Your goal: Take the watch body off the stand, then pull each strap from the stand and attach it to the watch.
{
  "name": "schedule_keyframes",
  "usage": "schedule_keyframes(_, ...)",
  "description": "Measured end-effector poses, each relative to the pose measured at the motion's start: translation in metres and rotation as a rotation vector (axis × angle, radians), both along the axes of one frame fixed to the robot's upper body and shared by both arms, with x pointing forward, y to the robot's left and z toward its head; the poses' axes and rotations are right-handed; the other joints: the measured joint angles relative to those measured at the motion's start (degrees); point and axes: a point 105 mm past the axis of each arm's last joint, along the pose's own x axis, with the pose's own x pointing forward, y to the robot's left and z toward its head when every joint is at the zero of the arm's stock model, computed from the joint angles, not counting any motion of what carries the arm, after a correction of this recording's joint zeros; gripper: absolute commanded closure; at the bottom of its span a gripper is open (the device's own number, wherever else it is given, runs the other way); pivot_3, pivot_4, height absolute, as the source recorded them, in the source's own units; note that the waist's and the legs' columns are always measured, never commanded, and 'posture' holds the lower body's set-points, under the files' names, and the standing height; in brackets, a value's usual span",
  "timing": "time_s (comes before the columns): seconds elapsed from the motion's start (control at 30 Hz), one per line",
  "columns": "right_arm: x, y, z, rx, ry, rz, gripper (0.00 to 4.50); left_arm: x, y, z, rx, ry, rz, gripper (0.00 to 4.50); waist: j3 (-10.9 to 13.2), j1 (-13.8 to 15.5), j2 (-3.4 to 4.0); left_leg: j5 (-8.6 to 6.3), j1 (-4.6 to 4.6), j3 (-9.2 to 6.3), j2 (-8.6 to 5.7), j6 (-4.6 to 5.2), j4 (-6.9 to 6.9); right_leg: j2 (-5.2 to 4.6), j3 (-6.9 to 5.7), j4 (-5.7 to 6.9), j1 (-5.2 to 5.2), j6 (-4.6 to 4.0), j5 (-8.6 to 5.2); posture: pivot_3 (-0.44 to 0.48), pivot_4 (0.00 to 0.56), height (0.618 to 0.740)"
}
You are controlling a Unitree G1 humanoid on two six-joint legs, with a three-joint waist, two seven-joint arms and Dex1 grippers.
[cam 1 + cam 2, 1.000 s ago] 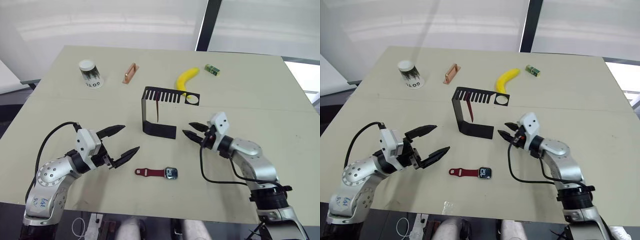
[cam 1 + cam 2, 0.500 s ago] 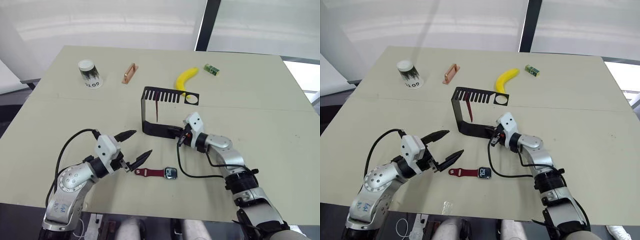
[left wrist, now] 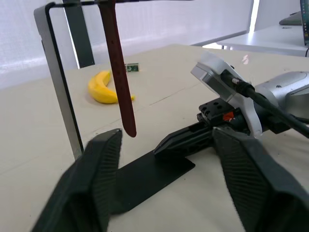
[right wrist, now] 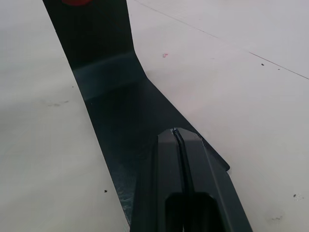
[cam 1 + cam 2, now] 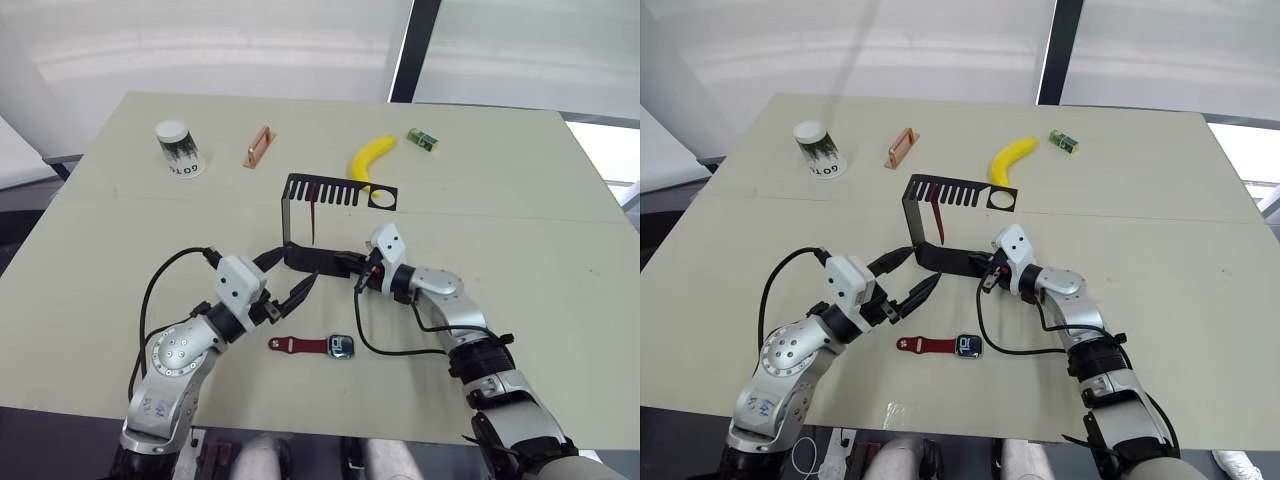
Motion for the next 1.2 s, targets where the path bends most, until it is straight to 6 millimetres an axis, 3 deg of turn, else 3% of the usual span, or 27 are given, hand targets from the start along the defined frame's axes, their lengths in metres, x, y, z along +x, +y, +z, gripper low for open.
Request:
schedule_keyframes(0.43,-0.008,0.007,-0.001,-0.013,0.01,0.047,4.5,0.027,-0.023,0.026,-0.009,-0.044,0.149,1.75,-0.01,0.19,-0.01,0.01,0.0,0.0,0.0,0.0,0.0,0.01,-0.01,-0.01,0.01,0.0,0.0,0.0,0.15,0.725)
schedule_keyframes(0.7,-0.009,0.007,-0.002,-0.018,0.021,0.054,4.5,0.039,-0.023,0.01,-0.018,0.039,0.205,1.75,-0.01,0.3,-0.02,0.02,0.0,0.0,0.0,0.0,0.0,0.0,-0.01,-0.02,0.02,0.0,0.0,0.0,0.15,0.725)
schedule_keyframes(0.9,-0.009,0.009,-0.002,-0.021,0.019,0.06,4.5,0.049,-0.036,0.005,-0.016,0.066,0.183,1.75,-0.01,0.23,-0.03,0.03,0.0,0.0,0.0,0.0,0.0,0.01,-0.02,-0.01,0.01,0.0,0.0,0.0,0.15,0.725)
schedule_keyframes(1.2,-0.01,0.01,-0.003,-0.025,0.02,0.065,4.5,0.056,-0.038,0.0,-0.017,0.064,0.198,1.75,-0.01,0.25,-0.03,0.03,0.01,0.0,0.0,-0.01,0.0,0.01,-0.02,-0.01,0.01,0.0,0.0,0.0,0.15,0.725)
